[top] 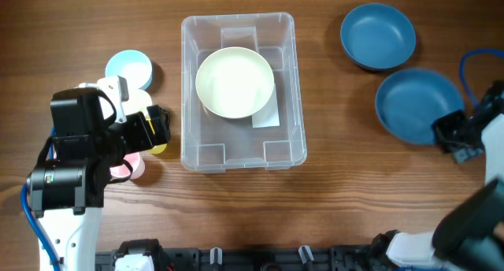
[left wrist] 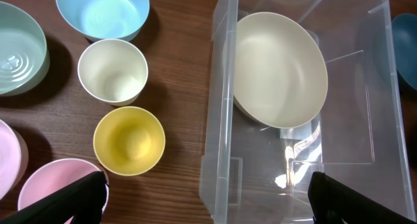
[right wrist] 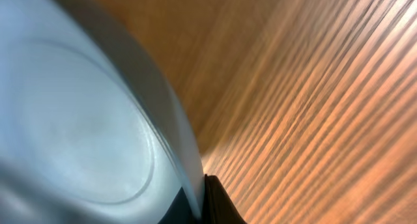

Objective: Pack container
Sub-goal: 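Move the right gripper to the lower teal bowl and grasp it, then lift the teal bowl and place it onto the cream plate in the bin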

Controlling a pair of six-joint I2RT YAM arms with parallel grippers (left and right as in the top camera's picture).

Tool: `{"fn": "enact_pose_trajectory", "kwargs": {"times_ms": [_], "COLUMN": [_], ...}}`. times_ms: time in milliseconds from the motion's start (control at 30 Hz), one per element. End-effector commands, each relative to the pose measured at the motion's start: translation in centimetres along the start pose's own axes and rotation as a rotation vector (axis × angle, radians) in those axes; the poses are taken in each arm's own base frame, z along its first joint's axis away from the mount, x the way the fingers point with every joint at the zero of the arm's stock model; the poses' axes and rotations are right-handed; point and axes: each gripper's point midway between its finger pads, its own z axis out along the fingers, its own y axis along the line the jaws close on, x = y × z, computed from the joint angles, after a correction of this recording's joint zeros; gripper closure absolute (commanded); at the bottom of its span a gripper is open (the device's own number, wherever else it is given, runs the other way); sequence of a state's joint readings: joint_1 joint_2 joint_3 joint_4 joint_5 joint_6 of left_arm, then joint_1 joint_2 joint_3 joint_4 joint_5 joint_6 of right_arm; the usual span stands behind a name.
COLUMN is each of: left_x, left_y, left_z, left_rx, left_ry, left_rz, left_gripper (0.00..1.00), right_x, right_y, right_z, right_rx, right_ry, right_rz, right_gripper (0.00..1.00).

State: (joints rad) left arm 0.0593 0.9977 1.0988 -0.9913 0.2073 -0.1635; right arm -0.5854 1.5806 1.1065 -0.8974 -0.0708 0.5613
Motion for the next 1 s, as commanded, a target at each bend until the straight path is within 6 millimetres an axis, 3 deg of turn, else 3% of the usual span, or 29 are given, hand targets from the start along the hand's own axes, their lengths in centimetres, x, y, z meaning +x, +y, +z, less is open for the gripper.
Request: {"fn": "enact_pose_trajectory", "kwargs": {"times_ms": [0,100,167,200,233,267,333,400,533,667,767,833,867,933,967], "left_x": [-0.6,-0.5,-0.5,-0.6,-0.5,-0.6,-0.6,-0.5,-0.5,-0.5,-0.5,-0.5,-0.5,-0.5,-0.5], "left_y": [-0.1,-0.1,-0.1,-0.1,-0.1,-0.1,-0.1,-0.1,-0.1,-0.1,-0.1,-0.1,-0.1,-0.1,-0.1], "left_z": [-0.4,-0.4,-0.4,-0.4,-0.4,-0.4,-0.4,-0.4,-0.4,-0.4,-0.4,-0.4,-0.4,-0.4,-0.4], "left_rx": [0.003,0.003,0.003,0.003,0.003,0.003,0.003,0.003,0.003,0.003,0.003,0.003,0.003,0.003,0.003], "left_ry": [-0.017,-0.016,-0.016,-0.016,-0.016,-0.016,-0.016,-0.016,-0.016,-0.015,-0.015,-0.015,-0.016,-0.015,-0.015], "left_rz": [-0.002,-0.002,-0.002,-0.002,-0.002,-0.002,-0.002,-0.002,-0.002,-0.002,-0.002,-0.002,-0.002,-0.002,-0.002], "left_gripper": [0.0,0.0,0.0,0.0,0.0,0.0,0.0,0.0,0.0,0.0,0.0,0.0,0.0,0.0,0.0], "right_x": [-1.7,0.8,4.2,5.1,8.0,11.6,15.4,19.0,22.3,23.7,24.2,24.4,24.7,25.0,25.0], "right_y": [6.1,11.8,16.7,18.0,20.9,24.2,27.2,30.3,34.5,35.1,35.0,35.2,35.3,35.3,35.2], "right_z": [-10.6,-17.4,-21.8,-22.7,-24.0,-23.9,-22.0,-18.4,-11.7,-5.8,-4.4,-4.5,-4.6,-4.6,-4.6], "right_rx": [-0.213,-0.345,-0.454,-0.48,-0.538,-0.575,-0.571,-0.548,-0.429,-0.353,-0.341,-0.357,-0.373,-0.387,-0.383], "right_ry": [-0.25,-0.337,-0.38,-0.386,-0.384,-0.346,-0.277,-0.208,-0.184,-0.107,-0.076,-0.072,-0.06,-0.042,-0.039], "right_rz": [-0.22,-0.423,-0.604,-0.645,-0.76,-0.901,-1.031,-1.14,-1.261,-1.285,-1.289,-1.29,-1.291,-1.293,-1.293], "right_gripper": [0.96,0.96,0.96,0.96,0.96,0.96,0.96,0.96,0.96,0.96,0.96,0.87,0.56,0.4,0.41]}}
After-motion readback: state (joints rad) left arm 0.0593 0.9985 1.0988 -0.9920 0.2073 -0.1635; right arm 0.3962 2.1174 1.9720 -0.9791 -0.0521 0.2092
